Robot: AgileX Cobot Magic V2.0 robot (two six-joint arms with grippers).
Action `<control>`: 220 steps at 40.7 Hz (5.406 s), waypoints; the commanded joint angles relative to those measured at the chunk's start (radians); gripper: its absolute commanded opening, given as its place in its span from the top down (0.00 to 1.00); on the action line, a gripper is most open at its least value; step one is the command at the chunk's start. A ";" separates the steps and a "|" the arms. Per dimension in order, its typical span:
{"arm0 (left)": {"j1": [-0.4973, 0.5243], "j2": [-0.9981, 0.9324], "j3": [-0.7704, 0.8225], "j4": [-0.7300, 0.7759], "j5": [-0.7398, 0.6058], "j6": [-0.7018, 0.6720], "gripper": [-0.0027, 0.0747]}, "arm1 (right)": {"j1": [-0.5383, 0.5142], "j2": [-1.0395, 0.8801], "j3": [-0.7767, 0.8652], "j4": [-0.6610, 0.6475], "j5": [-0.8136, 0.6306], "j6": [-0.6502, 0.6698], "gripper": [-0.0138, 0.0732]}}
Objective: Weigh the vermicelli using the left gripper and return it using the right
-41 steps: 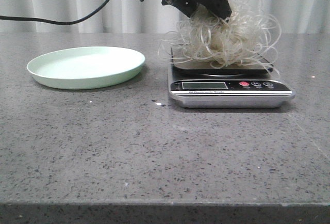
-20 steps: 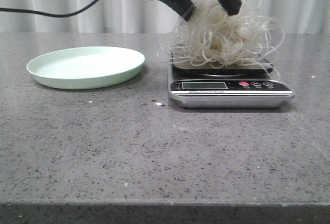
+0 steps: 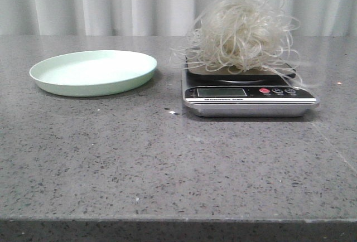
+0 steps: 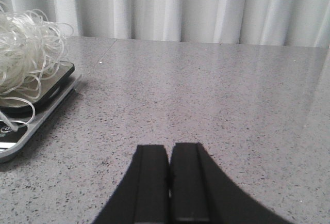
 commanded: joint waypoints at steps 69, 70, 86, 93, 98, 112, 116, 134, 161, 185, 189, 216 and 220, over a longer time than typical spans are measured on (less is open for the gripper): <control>0.406 -1.171 1.098 0.304 -0.485 -0.100 0.79 | 0.037 0.578 -0.779 0.136 0.089 -0.002 0.67; 0.406 -1.171 1.098 0.304 -0.485 -0.100 0.79 | 0.048 0.619 -0.829 0.136 0.122 -0.002 0.67; 0.406 -1.171 1.098 0.304 -0.485 -0.100 0.79 | 0.321 1.153 -1.312 0.134 0.391 -0.145 0.39; 0.406 -1.171 1.098 0.304 -0.485 -0.100 0.79 | 0.358 1.318 -1.407 0.139 0.501 -0.145 0.17; 0.406 -1.171 1.098 0.304 -0.485 -0.100 0.79 | 0.363 1.410 -1.449 0.150 0.590 -0.145 0.13; 0.406 -1.171 1.098 0.304 -0.488 -0.100 0.79 | 0.364 1.531 -1.460 0.152 0.691 -0.145 0.13; 0.406 -1.171 1.098 0.304 -0.488 -0.100 0.79 | 0.364 1.562 -1.460 0.152 0.704 -0.145 0.13; 0.406 -1.171 1.098 0.304 -0.488 -0.100 0.79 | 0.364 1.690 -1.460 0.160 0.767 -0.145 0.15; 0.406 -1.171 1.098 0.302 -0.506 -0.100 0.79 | 0.364 1.662 -1.513 0.161 0.803 -0.144 0.67; 0.406 -1.171 1.098 0.302 -0.506 -0.100 0.79 | 0.364 1.603 -1.808 0.181 0.891 -0.144 0.67; 0.406 -1.171 1.098 0.302 -0.506 -0.100 0.79 | 0.364 1.603 -1.868 0.232 0.901 -0.144 0.67; 0.406 -1.171 1.098 0.302 -0.507 -0.100 0.79 | 0.602 1.815 -1.944 0.434 0.640 -0.214 0.67; 0.406 -1.171 1.098 0.302 -0.507 -0.100 0.79 | 0.617 1.872 -1.944 0.434 0.610 -0.214 0.67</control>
